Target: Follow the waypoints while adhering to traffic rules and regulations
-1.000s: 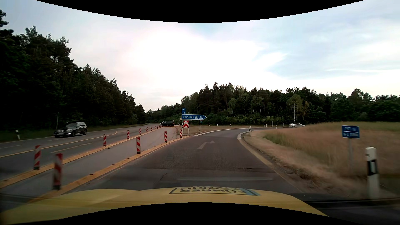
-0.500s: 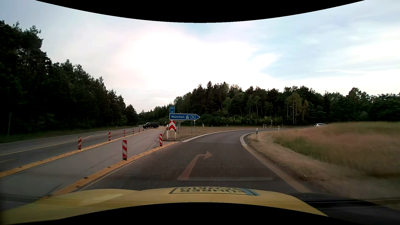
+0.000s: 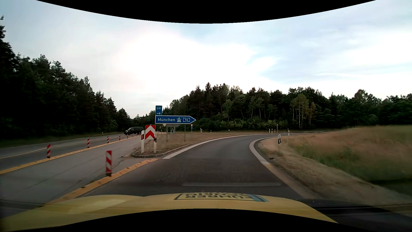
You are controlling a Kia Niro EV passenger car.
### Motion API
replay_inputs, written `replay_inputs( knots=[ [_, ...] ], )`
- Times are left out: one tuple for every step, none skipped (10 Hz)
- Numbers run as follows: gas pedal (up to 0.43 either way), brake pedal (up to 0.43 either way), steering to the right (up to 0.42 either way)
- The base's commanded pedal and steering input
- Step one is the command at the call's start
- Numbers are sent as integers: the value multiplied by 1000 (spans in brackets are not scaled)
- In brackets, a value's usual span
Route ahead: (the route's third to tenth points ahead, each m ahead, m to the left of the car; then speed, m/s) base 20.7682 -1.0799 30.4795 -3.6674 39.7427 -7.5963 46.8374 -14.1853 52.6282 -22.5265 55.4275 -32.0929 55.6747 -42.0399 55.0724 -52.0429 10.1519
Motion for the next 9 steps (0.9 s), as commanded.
replay_inputs(
  knots=[
    [67,0,47],
    [67,0,48],
    [67,0,48],
    [67,0,49],
    [67,0,50],
    [67,0,51],
    [67,0,56],
    [67,0,59],
    [67,0,63]
  ],
)
